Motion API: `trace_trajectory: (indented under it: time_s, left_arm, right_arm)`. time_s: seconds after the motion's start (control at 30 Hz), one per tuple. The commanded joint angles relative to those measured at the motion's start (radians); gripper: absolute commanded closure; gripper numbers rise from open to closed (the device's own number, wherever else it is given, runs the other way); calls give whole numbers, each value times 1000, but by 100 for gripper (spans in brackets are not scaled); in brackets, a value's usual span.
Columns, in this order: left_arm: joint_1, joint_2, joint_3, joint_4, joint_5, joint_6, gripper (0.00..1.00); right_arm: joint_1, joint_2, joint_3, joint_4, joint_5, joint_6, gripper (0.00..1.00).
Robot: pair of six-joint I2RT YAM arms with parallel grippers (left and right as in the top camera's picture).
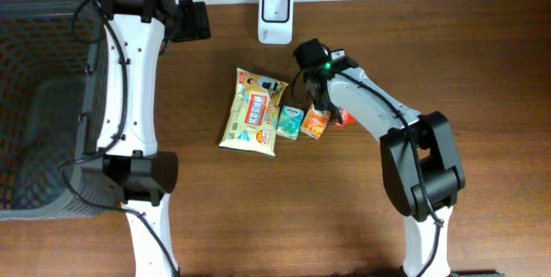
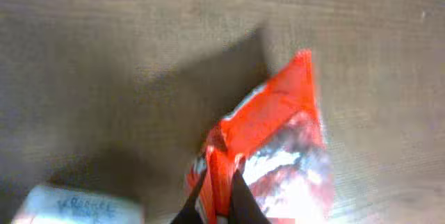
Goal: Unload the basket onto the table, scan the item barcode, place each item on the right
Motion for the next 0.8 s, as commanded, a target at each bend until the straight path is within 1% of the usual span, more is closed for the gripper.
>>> trace_trajectory:
  time_s: [0.0,0.03,0.07,0.1,0.13,0.17,0.2,0.23,0.27,0.3,0.33,0.37,0.4,0.47,0.5,0.57,0.6,0.63,0.67,0.7,0.73,0.77]
  left_arm:
    - [0,-2,-3,1,-7,-10,1]
    - [0,-2,-3,1,-7,-10,1]
    - [0,-2,-3,1,-7,-10,1]
    - [0,-2,-3,1,-7,-10,1]
    - [0,-2,-3,1,-7,-10,1]
    - [0,-2,-3,1,-7,-10,1]
    - [0,-2,-3,1,-7,-10,1]
    - [0,-2,-3,1,-7,-10,1]
    - [0,-2,-3,1,-7,-10,1]
    - [0,-2,-3,1,-7,-10,1]
    - [0,-2,-3,1,-7,-10,1]
    - [0,-2,-3,1,-7,-10,1]
    - [0,-2,-3,1,-7,-10,1]
    - [0,-2,-3,1,-7,-10,1]
    - [0,-2,-3,1,-7,-10,1]
    - [0,-2,-3,1,-7,-10,1]
    - [0,-2,-3,1,-7,-10,1]
    - [0,-2,-3,1,-7,-10,1]
    - [0,-2,-3,1,-7,-10,1]
    - [0,-2,-3,1,-7,-10,1]
    - [0,-2,-3,1,-7,-10,1]
    - [0,-2,-3,1,-7,-10,1]
  right_arm:
    - [-8,-25,229,-138,-89,10,96]
    - [-30,-25,373,-235,-221,-23,96]
    - [-61,-25,475,-294,-340,-29,96]
    - [-103,-25,538,-325,-472,-29,96]
    - [-219,-25,562,-311,-813,-64,96]
    - [-304,-11,543,-287,-1026,-85,96]
    - [-354,2,513,-253,-1159,-86,96]
    - [-414,21,451,-185,-1338,-101,96]
    - [-464,32,362,-114,-1472,-100,96]
    - [-500,42,293,-75,-1532,-99,96]
    - [-544,54,208,-40,-1526,-72,96]
    - [-593,68,127,-10,-1518,-50,89]
    - [-667,71,79,-29,-1461,-37,78]
    - [-739,63,139,-169,-1172,-60,64]
    - [-757,58,198,-250,-982,-59,58]
    - [-761,55,346,-386,-713,-59,58]
    - [-747,54,420,-460,-626,-59,58]
    - [-727,54,480,-542,-602,-60,48]
    - [-708,54,501,-586,-607,-105,37]
    - [-676,58,494,-629,-605,-206,33]
    - [-646,60,452,-661,-604,-260,29]
    - [-618,60,382,-687,-606,-258,43]
